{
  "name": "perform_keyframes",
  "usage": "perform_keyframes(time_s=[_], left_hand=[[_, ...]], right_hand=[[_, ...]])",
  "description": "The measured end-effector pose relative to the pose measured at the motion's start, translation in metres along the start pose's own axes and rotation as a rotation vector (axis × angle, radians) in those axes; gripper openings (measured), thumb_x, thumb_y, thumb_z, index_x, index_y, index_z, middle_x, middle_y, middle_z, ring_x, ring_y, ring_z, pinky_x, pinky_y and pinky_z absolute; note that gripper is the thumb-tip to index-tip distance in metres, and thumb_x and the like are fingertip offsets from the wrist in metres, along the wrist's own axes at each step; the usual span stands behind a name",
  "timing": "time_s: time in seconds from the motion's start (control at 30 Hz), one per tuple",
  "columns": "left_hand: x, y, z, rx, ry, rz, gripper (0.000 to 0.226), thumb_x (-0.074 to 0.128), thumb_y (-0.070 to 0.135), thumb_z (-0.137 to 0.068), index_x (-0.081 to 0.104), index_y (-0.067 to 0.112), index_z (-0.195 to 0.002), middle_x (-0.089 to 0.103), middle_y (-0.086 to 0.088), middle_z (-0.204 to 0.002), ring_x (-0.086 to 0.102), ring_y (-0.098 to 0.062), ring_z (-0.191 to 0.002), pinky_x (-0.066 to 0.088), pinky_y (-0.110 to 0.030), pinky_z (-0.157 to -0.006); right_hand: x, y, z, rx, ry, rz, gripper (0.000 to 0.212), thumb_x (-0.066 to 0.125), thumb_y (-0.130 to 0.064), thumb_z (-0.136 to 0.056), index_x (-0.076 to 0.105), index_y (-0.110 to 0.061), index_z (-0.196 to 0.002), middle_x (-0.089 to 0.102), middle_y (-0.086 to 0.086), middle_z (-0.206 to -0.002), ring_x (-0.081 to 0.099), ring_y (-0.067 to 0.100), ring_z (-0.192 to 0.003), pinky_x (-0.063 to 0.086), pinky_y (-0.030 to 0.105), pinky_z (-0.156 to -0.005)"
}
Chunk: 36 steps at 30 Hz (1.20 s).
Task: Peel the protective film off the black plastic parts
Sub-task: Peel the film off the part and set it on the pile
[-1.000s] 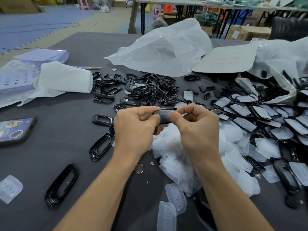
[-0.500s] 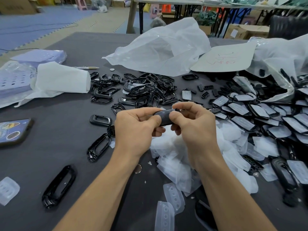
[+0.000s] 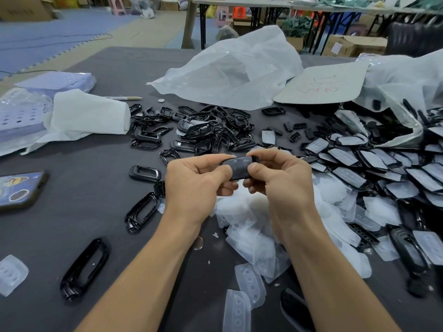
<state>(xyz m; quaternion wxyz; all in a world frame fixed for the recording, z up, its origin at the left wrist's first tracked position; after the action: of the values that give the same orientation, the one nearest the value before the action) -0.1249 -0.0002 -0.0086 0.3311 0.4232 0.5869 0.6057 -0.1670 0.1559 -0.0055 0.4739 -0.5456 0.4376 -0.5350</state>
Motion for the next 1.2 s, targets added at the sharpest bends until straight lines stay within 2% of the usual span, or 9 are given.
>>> perform_keyframes(time_s=[0.07, 0.17, 0.27, 0.37, 0.57, 0.83, 0.97, 1.13, 1.2], left_hand=[[0.0008, 0.0008, 0.0005, 0.016, 0.002, -0.029, 0.042, 0.069, -0.014, -0.086, 0.082, 0.025, -0.074, 0.075, -0.009, -0.065, 0.068, -0.019, -0.048, 0.055, -0.025, -0.049], [0.0013, 0.0017, 0.0012, 0.041, 0.009, -0.087, 0.038, 0.071, -0.011, -0.085, 0.082, 0.024, -0.080, 0.077, -0.010, -0.067, 0.071, -0.022, -0.050, 0.057, -0.027, -0.051], [0.0011, 0.0023, 0.0019, 0.054, 0.006, -0.115, 0.037, 0.071, -0.010, -0.085, 0.082, 0.025, -0.081, 0.077, -0.009, -0.067, 0.072, -0.024, -0.052, 0.059, -0.029, -0.053], [0.0019, 0.0032, 0.0030, 0.055, -0.020, -0.111, 0.039, 0.071, -0.009, -0.086, 0.083, 0.027, -0.077, 0.077, -0.009, -0.067, 0.072, -0.025, -0.052, 0.059, -0.029, -0.053], [0.0026, 0.0043, 0.0019, 0.018, -0.049, -0.016, 0.041, 0.069, -0.016, -0.085, 0.083, 0.021, -0.075, 0.074, -0.014, -0.063, 0.067, -0.021, -0.047, 0.055, -0.025, -0.047], [0.0038, 0.0031, 0.0019, -0.015, -0.067, -0.004, 0.044, 0.070, -0.014, -0.085, 0.084, 0.026, -0.072, 0.075, -0.012, -0.065, 0.069, -0.021, -0.049, 0.055, -0.024, -0.047], [0.0028, 0.0007, 0.0019, -0.028, -0.036, -0.031, 0.047, 0.069, -0.013, -0.085, 0.083, 0.029, -0.070, 0.076, -0.011, -0.066, 0.070, -0.021, -0.050, 0.055, -0.024, -0.048], [0.0014, -0.0004, 0.0002, -0.041, -0.010, -0.028, 0.041, 0.069, -0.014, -0.085, 0.083, 0.023, -0.072, 0.075, -0.013, -0.066, 0.069, -0.022, -0.049, 0.054, -0.024, -0.047], [0.0010, -0.0001, 0.0003, -0.043, -0.016, -0.030, 0.041, 0.069, -0.013, -0.085, 0.083, 0.024, -0.071, 0.076, -0.014, -0.068, 0.070, -0.022, -0.050, 0.055, -0.025, -0.048]], right_hand=[[-0.0015, 0.0002, -0.0001, -0.023, 0.026, 0.044, 0.032, 0.060, 0.014, -0.084, 0.075, -0.013, -0.077, 0.071, 0.005, -0.067, 0.059, 0.017, -0.049, 0.049, 0.026, -0.050], [-0.0022, -0.0013, 0.0008, -0.090, 0.068, 0.131, 0.019, 0.063, -0.007, -0.073, 0.077, -0.019, -0.075, 0.073, 0.002, -0.068, 0.061, 0.013, -0.055, 0.048, 0.023, -0.054], [-0.0026, -0.0036, 0.0014, -0.161, 0.074, 0.213, 0.009, 0.072, -0.018, -0.074, 0.078, -0.024, -0.076, 0.075, -0.003, -0.071, 0.066, 0.010, -0.064, 0.053, 0.030, -0.064], [-0.0032, -0.0045, -0.0001, -0.190, 0.054, 0.223, 0.013, 0.079, -0.010, -0.082, 0.077, -0.020, -0.075, 0.076, -0.001, -0.073, 0.070, 0.016, -0.068, 0.056, 0.035, -0.068], [-0.0015, -0.0075, -0.0013, -0.188, 0.022, 0.113, 0.025, 0.073, 0.004, -0.088, 0.077, -0.016, -0.074, 0.071, 0.001, -0.066, 0.058, 0.009, -0.054, 0.045, 0.018, -0.051], [-0.0013, -0.0092, -0.0002, -0.234, 0.012, 0.207, 0.027, 0.061, 0.003, -0.098, 0.076, -0.013, -0.082, 0.068, 0.002, -0.065, 0.060, 0.014, -0.048, 0.046, 0.022, -0.046], [-0.0046, -0.0040, -0.0035, -0.132, -0.017, 0.122, 0.032, 0.051, 0.004, -0.100, 0.077, -0.011, -0.087, 0.071, 0.007, -0.068, 0.062, 0.021, -0.050, 0.049, 0.026, -0.046], [-0.0075, -0.0042, -0.0049, -0.120, -0.038, 0.128, 0.014, 0.068, -0.004, -0.091, 0.079, -0.014, -0.091, 0.075, 0.006, -0.073, 0.067, 0.021, -0.056, 0.051, 0.026, -0.052], [-0.0038, -0.0039, -0.0031, -0.151, -0.072, 0.194, 0.019, 0.075, -0.002, -0.085, 0.079, -0.018, -0.094, 0.076, 0.007, -0.075, 0.068, 0.017, -0.061, 0.052, 0.023, -0.055]])
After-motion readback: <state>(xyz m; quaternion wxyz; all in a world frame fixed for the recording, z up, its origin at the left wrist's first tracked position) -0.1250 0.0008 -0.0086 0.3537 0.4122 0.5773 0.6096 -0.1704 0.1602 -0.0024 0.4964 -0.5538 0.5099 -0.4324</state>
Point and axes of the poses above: each hand's wrist, its own z-axis away from the middle knuckle, its own x-axis out of the palm, y = z × x, the point moved 7 cm from there along -z, towards the middle knuckle
